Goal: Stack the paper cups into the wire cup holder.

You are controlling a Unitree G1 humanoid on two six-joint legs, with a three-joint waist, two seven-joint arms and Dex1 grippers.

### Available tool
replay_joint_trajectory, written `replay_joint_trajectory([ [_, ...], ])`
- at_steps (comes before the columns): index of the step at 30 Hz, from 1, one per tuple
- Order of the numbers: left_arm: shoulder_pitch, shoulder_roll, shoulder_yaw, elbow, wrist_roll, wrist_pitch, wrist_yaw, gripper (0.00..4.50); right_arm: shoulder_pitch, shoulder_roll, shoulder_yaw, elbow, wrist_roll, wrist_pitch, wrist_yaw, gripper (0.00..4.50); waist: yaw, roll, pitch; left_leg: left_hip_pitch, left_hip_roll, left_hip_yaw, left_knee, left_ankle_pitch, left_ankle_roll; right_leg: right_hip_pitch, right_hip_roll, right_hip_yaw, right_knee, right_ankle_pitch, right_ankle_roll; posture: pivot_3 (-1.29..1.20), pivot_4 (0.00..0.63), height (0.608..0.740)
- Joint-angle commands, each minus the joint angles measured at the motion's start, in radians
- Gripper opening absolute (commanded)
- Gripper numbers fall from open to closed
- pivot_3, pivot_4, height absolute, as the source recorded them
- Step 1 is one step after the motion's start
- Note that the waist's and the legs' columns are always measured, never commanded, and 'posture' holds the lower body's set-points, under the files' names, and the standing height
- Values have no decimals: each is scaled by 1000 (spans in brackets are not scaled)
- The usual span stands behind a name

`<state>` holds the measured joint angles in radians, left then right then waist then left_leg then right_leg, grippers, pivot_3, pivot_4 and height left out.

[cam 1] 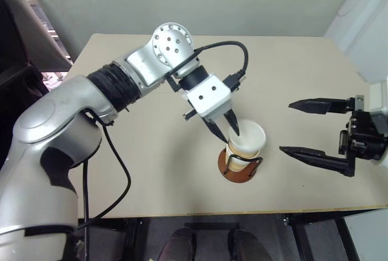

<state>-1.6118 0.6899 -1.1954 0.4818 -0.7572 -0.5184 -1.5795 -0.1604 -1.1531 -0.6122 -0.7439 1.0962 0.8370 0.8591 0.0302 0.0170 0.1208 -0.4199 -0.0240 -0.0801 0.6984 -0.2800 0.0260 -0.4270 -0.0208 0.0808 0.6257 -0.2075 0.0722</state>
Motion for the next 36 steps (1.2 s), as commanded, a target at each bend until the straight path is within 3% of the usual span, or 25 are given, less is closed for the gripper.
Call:
replay_joint_trajectory([
  [1, -8, 1, 15, -1, -2, -17, -35, 2817, -12, -8, -4, -8, 9, -14, -18, 4500, 1, 0, 0, 0, 0, 0, 0, 0, 0, 0, 0, 0, 0, 0, 0, 0, 150, 740],
  [6, 28, -38, 132, 52, 4, 56, -35, 4491, -31, -2, 43, 8, -2, -32, -13, 4500, 1, 0, 0, 0, 0, 0, 0, 0, 0, 0, 0, 0, 0, 0, 0, 0, 150, 740],
  [10, 115, 3, 299, 141, 50, 172, -35, 4491, -13, 13, 101, 68, -68, -67, 27, 4500, -2, 0, 0, 0, 0, 1, 0, 0, 0, 0, 0, 0, 0, 0, 1, 0, 150, 740],
  [14, 249, 106, 506, 209, 118, 333, -15, 4491, 50, 14, 123, 207, -202, -136, 106, 4500, -15, 2, -1, 1, 1, 1, 0, 1, -1, -1, 1, 1, 2, 0, 0, 0, 150, 740],
  [23, 738, 279, 881, -73, 112, 723, 177, 4491, 64, 19, 174, 392, -332, -245, 256, 4500, -8, 4, -2, 0, 0, 0, 0, 1, -2, -2, 1, 2, 0, -1, 0, 0, 150, 740],
  [29, 993, 294, 1060, -286, 112, 875, 303, 4491, 37, 46, 230, 430, -379, -257, 255, 4500, -12, 4, -2, 3, 0, 0, 0, 2, -4, -1, 1, 2, 3, -2, -4, 0, 150, 740],
  [36, 1067, 270, 1176, -360, 130, 961, 353, 4491, -21, 70, 280, 474, -408, -257, 268, 4500, -19, 4, -2, 8, 1, 0, -1, 5, -7, 2, 2, 1, 5, 0, -10, 0, 150, 740],
])
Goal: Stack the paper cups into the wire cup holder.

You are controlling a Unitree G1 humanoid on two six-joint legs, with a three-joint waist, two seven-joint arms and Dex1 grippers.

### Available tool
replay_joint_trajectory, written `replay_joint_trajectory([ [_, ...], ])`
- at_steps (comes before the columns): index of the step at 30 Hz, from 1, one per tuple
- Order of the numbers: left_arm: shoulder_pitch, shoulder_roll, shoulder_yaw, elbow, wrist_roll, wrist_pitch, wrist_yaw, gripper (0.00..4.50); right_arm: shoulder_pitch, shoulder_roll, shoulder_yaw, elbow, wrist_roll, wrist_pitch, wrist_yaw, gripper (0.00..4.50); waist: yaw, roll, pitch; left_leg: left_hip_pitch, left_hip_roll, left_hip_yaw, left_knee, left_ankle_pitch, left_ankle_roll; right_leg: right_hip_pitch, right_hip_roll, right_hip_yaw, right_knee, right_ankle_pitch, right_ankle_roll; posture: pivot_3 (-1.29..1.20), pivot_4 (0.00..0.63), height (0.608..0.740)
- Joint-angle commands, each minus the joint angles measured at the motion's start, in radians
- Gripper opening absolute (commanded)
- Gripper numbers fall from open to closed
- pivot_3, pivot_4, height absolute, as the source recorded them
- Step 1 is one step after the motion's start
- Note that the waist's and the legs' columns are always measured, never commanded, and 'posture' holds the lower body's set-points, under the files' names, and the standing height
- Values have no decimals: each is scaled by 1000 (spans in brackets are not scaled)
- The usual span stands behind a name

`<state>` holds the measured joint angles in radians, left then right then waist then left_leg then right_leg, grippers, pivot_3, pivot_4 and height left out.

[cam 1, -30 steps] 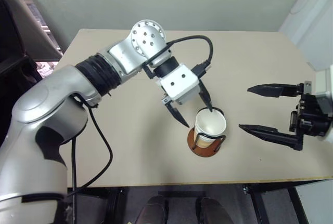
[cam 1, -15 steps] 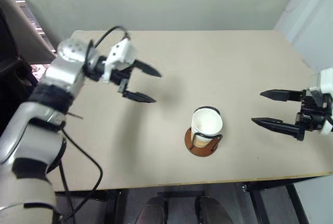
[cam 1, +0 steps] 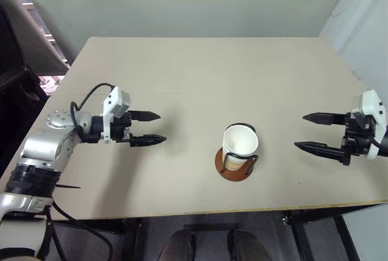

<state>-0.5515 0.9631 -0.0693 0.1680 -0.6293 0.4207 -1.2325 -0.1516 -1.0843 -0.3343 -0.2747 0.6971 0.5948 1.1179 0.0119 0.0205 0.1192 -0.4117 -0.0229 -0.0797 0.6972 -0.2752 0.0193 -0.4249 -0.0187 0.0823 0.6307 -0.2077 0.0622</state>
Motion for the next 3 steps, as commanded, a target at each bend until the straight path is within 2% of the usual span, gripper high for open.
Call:
replay_joint_trajectory([
  [1, 10, -3, 59, -54, 1, 34, 2, 4491, -41, 1, 11, 10, -12, -15, 14, 4500, -2, 0, 0, 1, 0, 0, 0, 0, 0, 1, 0, 0, 0, 0, 0, 0, 150, 740],
  [3, 14, -3, 72, -69, 1, 51, -6, 4491, -59, 1, 24, 20, -20, -16, 23, 4500, -2, 0, 0, 2, 0, 0, 0, 0, 0, 2, 0, 0, 0, 0, -1, 0, 150, 740],
])
